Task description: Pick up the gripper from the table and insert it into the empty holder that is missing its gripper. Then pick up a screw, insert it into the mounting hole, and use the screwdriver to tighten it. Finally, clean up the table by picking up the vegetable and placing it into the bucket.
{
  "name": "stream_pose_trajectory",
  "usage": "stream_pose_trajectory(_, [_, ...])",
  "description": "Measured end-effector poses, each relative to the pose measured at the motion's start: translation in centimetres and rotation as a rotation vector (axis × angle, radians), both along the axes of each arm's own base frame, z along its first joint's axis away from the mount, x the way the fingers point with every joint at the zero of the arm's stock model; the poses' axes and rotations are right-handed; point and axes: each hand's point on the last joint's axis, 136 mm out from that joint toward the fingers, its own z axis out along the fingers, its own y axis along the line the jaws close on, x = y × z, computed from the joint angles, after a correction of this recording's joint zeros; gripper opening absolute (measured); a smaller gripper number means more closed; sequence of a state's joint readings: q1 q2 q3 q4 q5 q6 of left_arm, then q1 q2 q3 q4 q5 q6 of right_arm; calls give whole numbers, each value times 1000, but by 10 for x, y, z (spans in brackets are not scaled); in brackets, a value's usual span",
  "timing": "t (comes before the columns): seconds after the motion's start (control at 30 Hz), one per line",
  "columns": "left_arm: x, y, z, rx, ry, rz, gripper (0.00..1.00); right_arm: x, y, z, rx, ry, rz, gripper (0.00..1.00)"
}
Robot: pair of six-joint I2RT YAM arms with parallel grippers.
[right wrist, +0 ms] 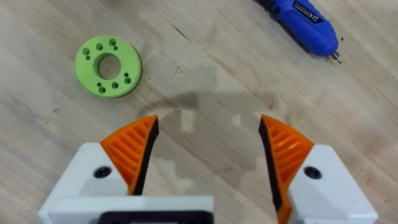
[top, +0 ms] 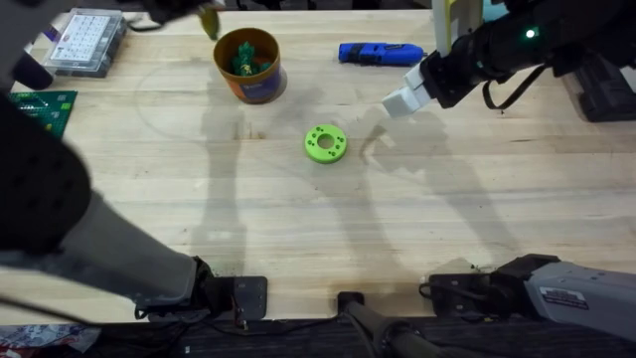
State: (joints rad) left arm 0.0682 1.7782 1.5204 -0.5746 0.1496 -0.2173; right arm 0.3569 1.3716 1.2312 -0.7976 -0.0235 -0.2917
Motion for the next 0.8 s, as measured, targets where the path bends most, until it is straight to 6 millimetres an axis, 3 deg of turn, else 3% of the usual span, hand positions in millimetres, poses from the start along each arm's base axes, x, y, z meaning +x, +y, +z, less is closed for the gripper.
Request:
stream_pose_trajectory(0.1, [-1,-8,-35,-10,85,-18,48,-1,-1,-1,-3,7,0,969])
stream_pose_trajectory(0.17, [-2,-12,-45,-22,109,-30,48,-2,-1,-1,-3,9,1,969])
stream_pose_trajectory(0.4, [-3,-32,-43,-79,105,-90,48,-2,-1,-1,-3,10,1,969])
stream_pose_trajectory(0.63, [-32,-41,-59,-122,240,-113,50,-2,-1,-1,-3,10,1,969])
stream_pose_trajectory(0.8, [-34,-43,-61,-130,254,-117,48,-2,-1,-2,-4,11,1,969])
